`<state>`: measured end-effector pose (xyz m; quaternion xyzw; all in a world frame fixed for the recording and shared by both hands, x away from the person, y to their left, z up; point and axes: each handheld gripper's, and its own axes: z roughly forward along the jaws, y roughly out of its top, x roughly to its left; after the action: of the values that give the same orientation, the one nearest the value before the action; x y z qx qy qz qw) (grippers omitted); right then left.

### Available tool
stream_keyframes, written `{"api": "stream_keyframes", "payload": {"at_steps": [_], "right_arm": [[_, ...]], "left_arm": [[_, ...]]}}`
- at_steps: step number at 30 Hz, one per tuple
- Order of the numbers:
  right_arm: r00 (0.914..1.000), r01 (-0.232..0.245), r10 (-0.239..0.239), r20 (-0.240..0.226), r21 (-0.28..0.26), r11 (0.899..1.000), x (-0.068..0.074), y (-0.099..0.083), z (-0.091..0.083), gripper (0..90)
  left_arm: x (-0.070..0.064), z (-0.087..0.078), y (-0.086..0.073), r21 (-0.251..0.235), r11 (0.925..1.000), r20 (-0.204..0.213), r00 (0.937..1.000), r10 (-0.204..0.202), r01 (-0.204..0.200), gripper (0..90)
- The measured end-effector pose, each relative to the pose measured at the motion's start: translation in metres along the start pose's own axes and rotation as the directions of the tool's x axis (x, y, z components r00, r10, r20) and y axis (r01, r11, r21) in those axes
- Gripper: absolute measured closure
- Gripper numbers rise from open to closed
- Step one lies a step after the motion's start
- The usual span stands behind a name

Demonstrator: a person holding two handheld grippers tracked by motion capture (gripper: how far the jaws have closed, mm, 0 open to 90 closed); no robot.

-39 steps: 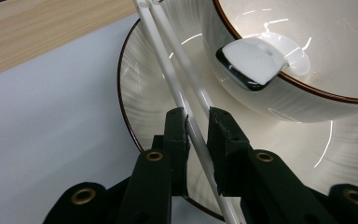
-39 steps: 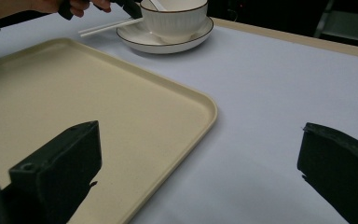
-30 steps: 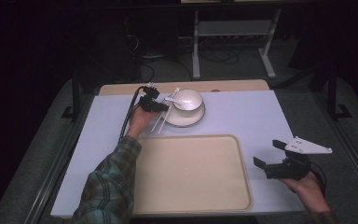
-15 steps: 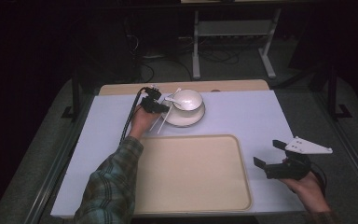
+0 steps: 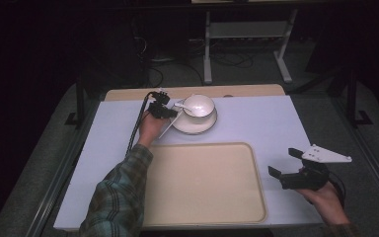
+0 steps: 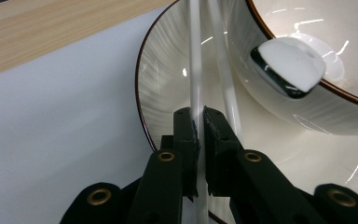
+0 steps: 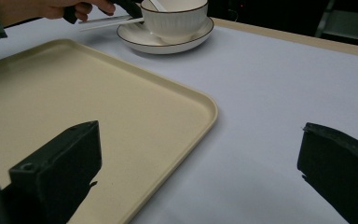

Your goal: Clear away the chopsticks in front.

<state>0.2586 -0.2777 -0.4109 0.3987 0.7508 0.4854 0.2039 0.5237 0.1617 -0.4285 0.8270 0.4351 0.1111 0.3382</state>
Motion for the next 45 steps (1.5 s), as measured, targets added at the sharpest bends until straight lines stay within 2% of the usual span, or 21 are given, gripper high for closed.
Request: {"api": "stream_keyframes", "payload": {"at_steps": [10, 14, 24, 34, 45], "right_arm": [[1.0, -0.001, 0.001, 0.001, -0.001, 1.0, 0.0, 0.0, 0.0, 0.0], [1.0, 0.001, -0.001, 0.001, 0.001, 1.0, 0.0, 0.0, 0.0, 0.0], [1.0, 0.009, -0.009, 0.002, 0.003, 1.0, 0.001, 0.001, 0.0, 0.0], [0.9999, 0.012, -0.012, 0.006, 0.0, 1.0, 0.001, 0.001, 0.0, 0.0], [0.9999, 0.011, -0.011, 0.007, -0.003, 1.0, 0.002, 0.001, -0.002, 0.0]], "left_arm": [[0.006, -0.013, -0.001, -0.016, 0.9997, -0.002, 0.9999, -0.016, 0.016, 84.3], [0.01, -0.024, -0.004, -0.031, 0.9991, 0.015, 0.9995, -0.029, 0.029, 84.3], [0.012, -0.052, -0.016, -0.032, 0.9988, 0.011, 0.9993, -0.036, 0.037, 84.3], [0.004, -0.076, -0.032, -0.016, 0.9994, 0.025, 0.9992, -0.031, 0.032, 84.3], [-0.007, -0.092, -0.052, -0.001, 0.9999, 0.027, 0.9995, -0.017, 0.017, 84.3]]}}
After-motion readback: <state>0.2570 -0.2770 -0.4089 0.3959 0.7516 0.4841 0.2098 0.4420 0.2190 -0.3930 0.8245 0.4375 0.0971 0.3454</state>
